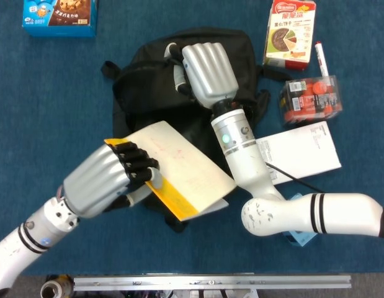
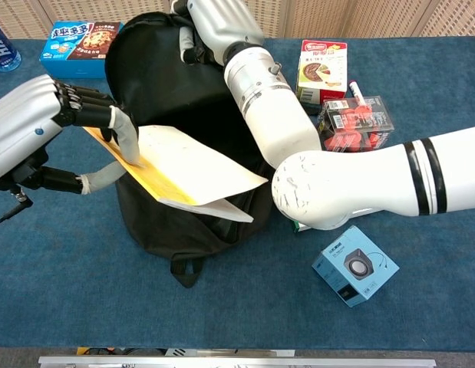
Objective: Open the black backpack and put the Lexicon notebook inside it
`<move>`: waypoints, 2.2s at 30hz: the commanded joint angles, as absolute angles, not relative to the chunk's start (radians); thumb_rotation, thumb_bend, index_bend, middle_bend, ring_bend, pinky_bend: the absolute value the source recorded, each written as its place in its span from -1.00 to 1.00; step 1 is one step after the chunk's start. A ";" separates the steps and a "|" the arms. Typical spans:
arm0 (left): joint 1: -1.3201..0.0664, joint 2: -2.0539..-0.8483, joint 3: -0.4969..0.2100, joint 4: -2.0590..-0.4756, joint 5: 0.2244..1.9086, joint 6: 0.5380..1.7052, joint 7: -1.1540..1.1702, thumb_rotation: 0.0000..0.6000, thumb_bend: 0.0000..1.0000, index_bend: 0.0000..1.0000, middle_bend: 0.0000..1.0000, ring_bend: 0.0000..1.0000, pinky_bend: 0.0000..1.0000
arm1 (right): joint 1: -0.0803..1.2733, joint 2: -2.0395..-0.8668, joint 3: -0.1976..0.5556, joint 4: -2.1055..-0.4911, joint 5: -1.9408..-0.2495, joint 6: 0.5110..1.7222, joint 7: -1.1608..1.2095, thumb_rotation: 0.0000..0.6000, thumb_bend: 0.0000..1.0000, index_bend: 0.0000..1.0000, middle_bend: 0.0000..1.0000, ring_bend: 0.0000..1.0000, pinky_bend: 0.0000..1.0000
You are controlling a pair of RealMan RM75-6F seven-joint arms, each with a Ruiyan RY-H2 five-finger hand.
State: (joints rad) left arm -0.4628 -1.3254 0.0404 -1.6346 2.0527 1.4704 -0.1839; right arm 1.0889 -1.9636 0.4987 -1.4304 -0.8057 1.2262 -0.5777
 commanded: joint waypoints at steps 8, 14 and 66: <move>-0.498 -1.382 0.031 -1.644 2.001 1.416 -0.177 1.00 -0.26 0.24 0.18 0.01 0.11 | 1.057 -1.960 0.484 -1.475 -0.837 1.240 -0.538 1.00 0.48 0.14 0.10 0.11 0.52; -0.514 -1.430 0.007 -1.605 1.914 1.377 -0.191 1.00 -0.26 0.24 0.18 0.01 0.11 | 1.019 -1.926 0.467 -1.527 -0.854 1.248 -0.523 1.00 0.48 0.14 0.10 0.11 0.52; -0.449 -1.787 -0.037 -1.319 1.767 1.436 0.280 1.00 -0.26 0.23 0.19 0.01 0.11 | 1.033 -1.922 0.559 -1.653 -0.745 1.274 -0.501 1.00 0.48 0.14 0.10 0.11 0.52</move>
State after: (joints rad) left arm -0.4483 -1.7824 -0.0364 -1.3227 1.7701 1.4374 0.2768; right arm 1.0330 -1.9224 0.5595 -1.6527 -0.7448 1.2740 -0.5010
